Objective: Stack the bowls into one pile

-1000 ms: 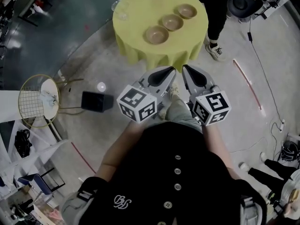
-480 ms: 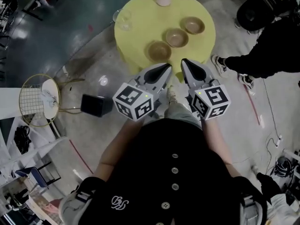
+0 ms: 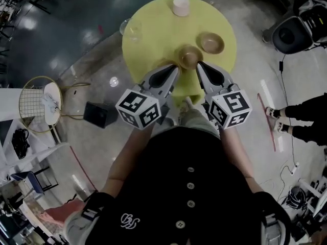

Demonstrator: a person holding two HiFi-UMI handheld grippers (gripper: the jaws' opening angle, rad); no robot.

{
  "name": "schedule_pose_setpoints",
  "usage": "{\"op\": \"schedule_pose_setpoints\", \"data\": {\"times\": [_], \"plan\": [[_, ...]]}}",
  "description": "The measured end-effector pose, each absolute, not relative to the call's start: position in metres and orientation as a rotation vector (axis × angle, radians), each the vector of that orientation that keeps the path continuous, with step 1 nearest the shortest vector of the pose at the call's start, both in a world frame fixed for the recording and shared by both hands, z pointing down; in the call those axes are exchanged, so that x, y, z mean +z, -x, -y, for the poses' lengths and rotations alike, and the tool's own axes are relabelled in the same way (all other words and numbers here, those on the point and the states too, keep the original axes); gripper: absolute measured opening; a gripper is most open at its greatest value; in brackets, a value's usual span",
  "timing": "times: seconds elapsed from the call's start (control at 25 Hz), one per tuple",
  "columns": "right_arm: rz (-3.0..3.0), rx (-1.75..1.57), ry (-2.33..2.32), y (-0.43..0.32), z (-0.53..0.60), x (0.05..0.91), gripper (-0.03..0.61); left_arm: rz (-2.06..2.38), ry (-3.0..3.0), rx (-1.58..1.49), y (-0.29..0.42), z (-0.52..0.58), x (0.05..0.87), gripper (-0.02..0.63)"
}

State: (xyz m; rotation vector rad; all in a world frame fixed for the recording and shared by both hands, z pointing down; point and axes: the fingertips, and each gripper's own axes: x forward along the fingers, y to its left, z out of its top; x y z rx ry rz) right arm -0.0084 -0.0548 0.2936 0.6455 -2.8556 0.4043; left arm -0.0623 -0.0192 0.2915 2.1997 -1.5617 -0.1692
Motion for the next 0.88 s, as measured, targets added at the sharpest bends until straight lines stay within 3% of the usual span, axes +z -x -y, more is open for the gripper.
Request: {"op": "schedule_pose_setpoints", "data": {"times": [0.88], "plan": [[2.752, 0.524, -0.418, 0.034, 0.06, 0.335, 0.005, 1.64, -2.049, -0.14, 0.079, 0.036, 0.32, 0.028]]}}
